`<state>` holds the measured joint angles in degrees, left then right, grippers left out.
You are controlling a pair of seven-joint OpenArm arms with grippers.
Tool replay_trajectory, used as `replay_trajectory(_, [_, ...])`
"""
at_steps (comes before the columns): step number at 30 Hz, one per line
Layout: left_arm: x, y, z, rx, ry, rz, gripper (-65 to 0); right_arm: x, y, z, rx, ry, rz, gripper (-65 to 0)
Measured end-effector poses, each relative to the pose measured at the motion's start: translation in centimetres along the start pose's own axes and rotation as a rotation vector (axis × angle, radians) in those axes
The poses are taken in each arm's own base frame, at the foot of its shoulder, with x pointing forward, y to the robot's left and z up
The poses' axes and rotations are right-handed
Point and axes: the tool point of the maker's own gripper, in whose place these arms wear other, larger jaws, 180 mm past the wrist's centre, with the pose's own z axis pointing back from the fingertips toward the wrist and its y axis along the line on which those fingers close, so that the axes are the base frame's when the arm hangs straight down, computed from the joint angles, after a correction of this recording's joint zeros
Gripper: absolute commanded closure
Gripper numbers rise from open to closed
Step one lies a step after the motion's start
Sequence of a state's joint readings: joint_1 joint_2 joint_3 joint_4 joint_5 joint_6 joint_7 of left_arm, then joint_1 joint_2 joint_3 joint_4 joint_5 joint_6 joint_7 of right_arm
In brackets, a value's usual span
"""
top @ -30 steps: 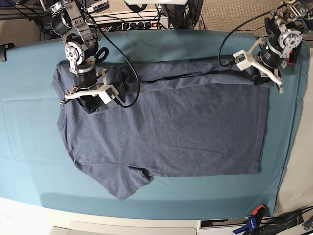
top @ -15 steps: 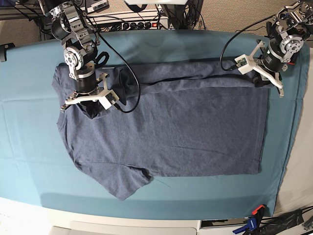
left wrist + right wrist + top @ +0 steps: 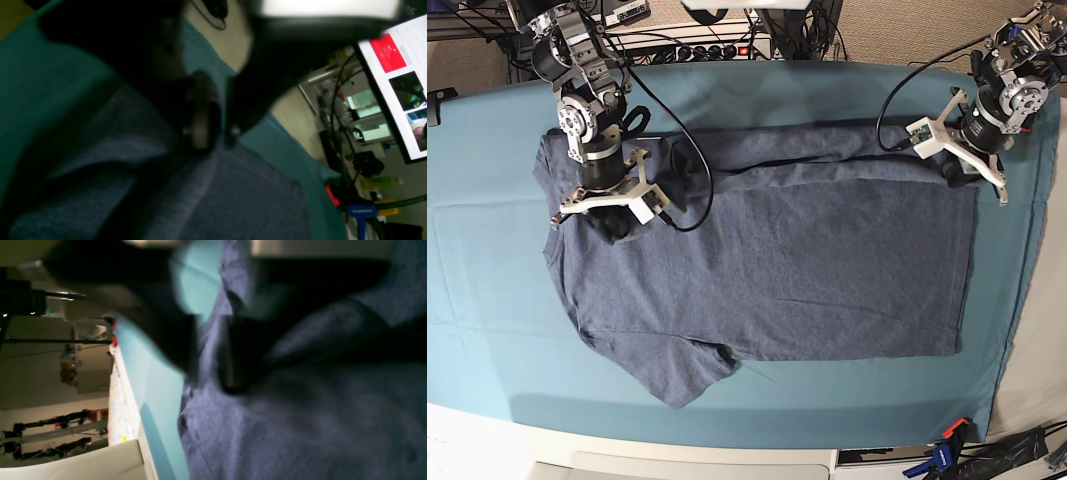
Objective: Fold the T-shirt properly
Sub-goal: 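Lift the shoulder edge and pull it back toward the robot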
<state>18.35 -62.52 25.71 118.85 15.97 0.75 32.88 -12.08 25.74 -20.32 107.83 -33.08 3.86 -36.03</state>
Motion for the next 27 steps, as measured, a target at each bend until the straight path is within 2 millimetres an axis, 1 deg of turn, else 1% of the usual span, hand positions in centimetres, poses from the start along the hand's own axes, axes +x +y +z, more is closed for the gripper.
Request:
replay_trajectory(1, [0.0,0.0,0.0,0.002,0.0,-0.004,-23.2,0.0,-0.3,0.0,-0.019,-0.002,-0.013,-26.0])
replay_trajectory(2, [0.0,0.0,0.0,0.002,0.0,-0.003,-25.0,0.0,-0.8,0.0,-0.049,-0.003,-0.034,-26.0])
replay_trajectory(5, [0.0,0.1,0.0,0.005,0.0,-0.007,-25.2,-0.1,-2.5,0.2,-0.14,0.0,-0.057,-26.0])
replay_trajectory(7, [0.0,0.4,0.0,0.024,0.0,0.006,-25.2,-0.3,-2.8,0.2,-0.157,0.011,-0.038,-26.0])
replay_trajectory(11, [0.0,1.8,0.1,0.102,0.001,-0.028,-25.2,-0.7,-2.8,0.2,-0.158,0.035,-0.041,-26.0])
replay_trajectory(13, [-0.5,1.8,0.1,0.1,0.026,-0.026,-25.3,-1.5,-3.0,0.4,-0.173,0.076,-0.004,-26.0])
replay_trajectory(15, [-1.1,1.7,0.1,0.095,0.062,-0.028,-25.2,-1.6,-2.9,0.9,-0.149,0.081,0.031,-26.0])
replay_trajectory(18, [-1.7,0.9,0.2,0.065,0.097,-0.034,-25.2,-1.3,-2.9,3.2,-0.109,0.047,0.106,-26.0])
replay_trajectory(20, [-2.2,-0.2,0.6,0.024,0.126,-0.043,-25.2,-1.6,-2.7,5.2,-0.065,0.035,0.17,-26.0])
replay_trajectory(21, [-1.9,-1.0,1.0,0.0,0.12,-0.045,-25.2,-1.7,-2.3,6.2,-0.034,0.029,0.203,-26.0])
replay_trajectory(24, [-0.5,-3.6,2.5,-0.074,0.077,-0.031,-25.2,-2.7,0.0,9.3,0.091,0.019,0.288,-26.0])
replay_trajectory(27, [0.4,-5.9,4.0,-0.141,0.052,-0.017,-25.2,-4.8,2.4,11.6,0.22,0.049,0.383,-26.0])
